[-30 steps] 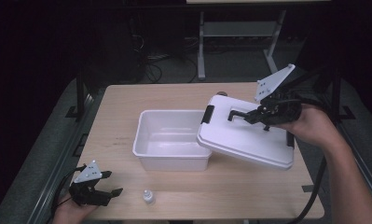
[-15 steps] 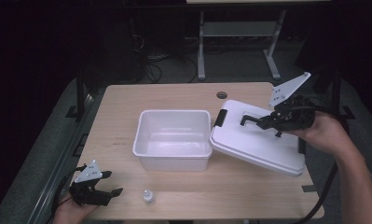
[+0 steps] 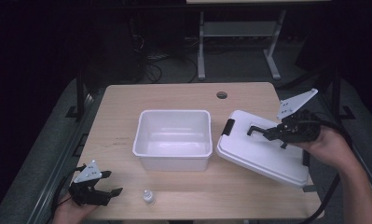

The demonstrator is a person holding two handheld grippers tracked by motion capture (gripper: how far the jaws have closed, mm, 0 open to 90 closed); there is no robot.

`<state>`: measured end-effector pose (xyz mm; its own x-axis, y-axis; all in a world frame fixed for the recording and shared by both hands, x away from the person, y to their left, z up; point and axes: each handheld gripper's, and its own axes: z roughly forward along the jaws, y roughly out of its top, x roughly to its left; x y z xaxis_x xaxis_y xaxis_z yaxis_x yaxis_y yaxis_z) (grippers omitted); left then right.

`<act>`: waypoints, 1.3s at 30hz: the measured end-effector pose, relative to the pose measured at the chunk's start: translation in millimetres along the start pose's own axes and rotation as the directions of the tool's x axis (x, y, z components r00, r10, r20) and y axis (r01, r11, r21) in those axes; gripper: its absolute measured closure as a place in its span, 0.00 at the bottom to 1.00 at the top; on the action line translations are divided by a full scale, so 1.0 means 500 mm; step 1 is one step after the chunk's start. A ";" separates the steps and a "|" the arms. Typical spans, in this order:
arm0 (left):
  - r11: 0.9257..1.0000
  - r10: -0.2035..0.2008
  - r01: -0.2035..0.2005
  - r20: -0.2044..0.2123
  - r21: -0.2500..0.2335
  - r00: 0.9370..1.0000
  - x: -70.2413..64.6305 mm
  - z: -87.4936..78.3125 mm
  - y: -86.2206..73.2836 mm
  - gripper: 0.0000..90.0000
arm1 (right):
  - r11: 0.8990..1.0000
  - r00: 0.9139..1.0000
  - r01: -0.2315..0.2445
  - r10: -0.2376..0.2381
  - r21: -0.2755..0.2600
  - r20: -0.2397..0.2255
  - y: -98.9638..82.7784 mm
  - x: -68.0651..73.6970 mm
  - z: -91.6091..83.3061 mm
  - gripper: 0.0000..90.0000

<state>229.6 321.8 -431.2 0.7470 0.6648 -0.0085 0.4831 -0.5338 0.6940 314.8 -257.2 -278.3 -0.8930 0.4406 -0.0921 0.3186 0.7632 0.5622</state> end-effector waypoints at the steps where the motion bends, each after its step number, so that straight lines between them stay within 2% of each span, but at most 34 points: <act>1: 1.000 0.000 0.000 0.000 0.000 1.000 0.000 0.000 0.000 0.24 | 1.000 1.000 0.000 0.000 0.000 0.000 0.000 0.000 0.000 0.93; 6: 1.000 0.005 -0.005 0.001 0.005 1.000 -0.002 0.002 0.001 0.24 | 1.000 1.000 -0.024 0.024 0.008 -0.017 -0.030 0.001 0.026 0.93; 18: 1.000 0.015 -0.015 0.003 0.005 1.000 -0.003 0.001 0.002 0.24 | 0.999 0.998 -0.053 0.053 0.011 -0.033 -0.067 0.008 0.065 0.93; 20: 1.000 0.015 -0.015 0.003 0.004 1.000 -0.003 0.000 0.002 0.24 | 0.998 0.997 -0.061 0.061 0.010 -0.041 -0.078 0.011 0.082 0.93; 34: 1.000 0.021 -0.021 0.007 0.011 1.000 -0.007 0.004 0.005 0.24 | 0.995 0.993 -0.096 0.097 0.017 -0.074 -0.119 0.023 0.157 0.93; 39: 1.000 0.020 -0.020 0.008 0.012 1.000 -0.007 0.005 0.005 0.24 | 0.994 0.991 -0.106 0.107 0.017 -0.080 -0.125 0.027 0.172 0.93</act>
<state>229.3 316.7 -431.5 0.7602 0.6497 -0.0005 0.4734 -0.5533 0.6854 310.2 -258.0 -385.3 -0.8762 0.4806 0.0348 0.4170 0.7201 0.5546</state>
